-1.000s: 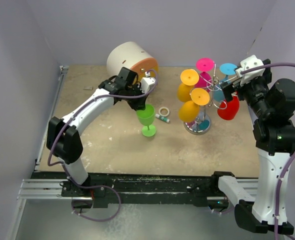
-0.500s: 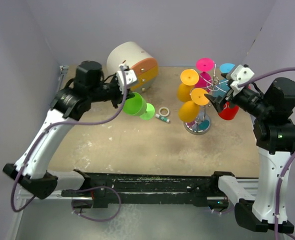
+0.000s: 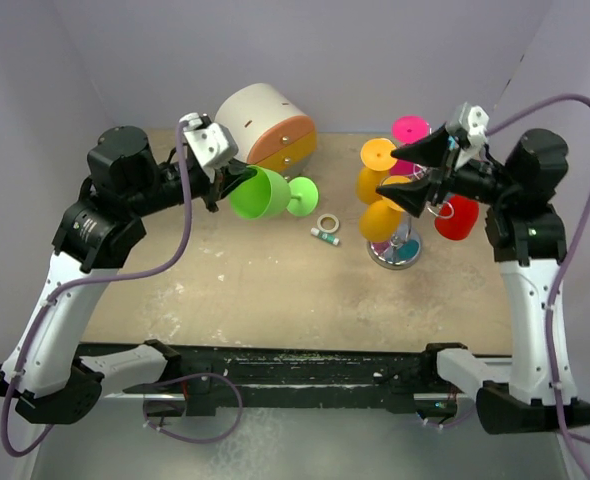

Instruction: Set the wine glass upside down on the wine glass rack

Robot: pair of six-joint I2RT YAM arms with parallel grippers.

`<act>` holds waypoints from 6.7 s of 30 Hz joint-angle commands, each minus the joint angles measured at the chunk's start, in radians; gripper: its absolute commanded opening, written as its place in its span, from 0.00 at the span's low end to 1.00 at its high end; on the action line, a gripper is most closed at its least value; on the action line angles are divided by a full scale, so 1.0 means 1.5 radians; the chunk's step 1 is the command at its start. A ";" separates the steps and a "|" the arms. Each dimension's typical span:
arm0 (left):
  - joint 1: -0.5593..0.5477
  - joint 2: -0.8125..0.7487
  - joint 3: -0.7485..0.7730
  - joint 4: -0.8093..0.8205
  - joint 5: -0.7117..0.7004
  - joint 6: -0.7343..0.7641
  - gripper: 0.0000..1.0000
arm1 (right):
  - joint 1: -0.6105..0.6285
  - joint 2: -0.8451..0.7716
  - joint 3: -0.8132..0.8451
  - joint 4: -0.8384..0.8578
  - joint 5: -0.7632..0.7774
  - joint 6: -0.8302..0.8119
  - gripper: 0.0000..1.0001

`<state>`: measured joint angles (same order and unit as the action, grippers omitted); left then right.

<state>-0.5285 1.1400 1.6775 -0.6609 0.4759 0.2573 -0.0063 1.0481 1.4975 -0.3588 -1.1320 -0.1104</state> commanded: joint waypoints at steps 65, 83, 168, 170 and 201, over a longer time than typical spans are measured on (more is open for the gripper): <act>0.031 0.056 0.046 0.086 -0.026 -0.028 0.00 | 0.268 0.266 -0.003 0.272 0.212 0.434 0.26; 0.034 0.033 0.013 0.086 -0.038 -0.010 0.14 | 0.265 0.259 0.039 0.205 0.250 0.374 0.00; 0.075 -0.067 -0.094 0.095 -0.247 0.100 0.99 | 0.000 -0.231 -0.064 -0.274 0.739 -0.499 0.00; 0.075 -0.067 -0.094 0.095 -0.243 0.100 0.99 | 0.007 -0.224 -0.071 -0.266 0.740 -0.510 0.00; 0.076 -0.062 -0.096 0.093 -0.236 0.110 0.99 | 0.046 -0.118 -0.081 -0.235 0.574 -0.577 0.00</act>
<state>-0.4210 1.0523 1.5387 -0.5621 0.1081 0.4088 0.0544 0.8707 1.3293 -0.7033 -0.2089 -0.9768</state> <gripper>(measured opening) 0.990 0.008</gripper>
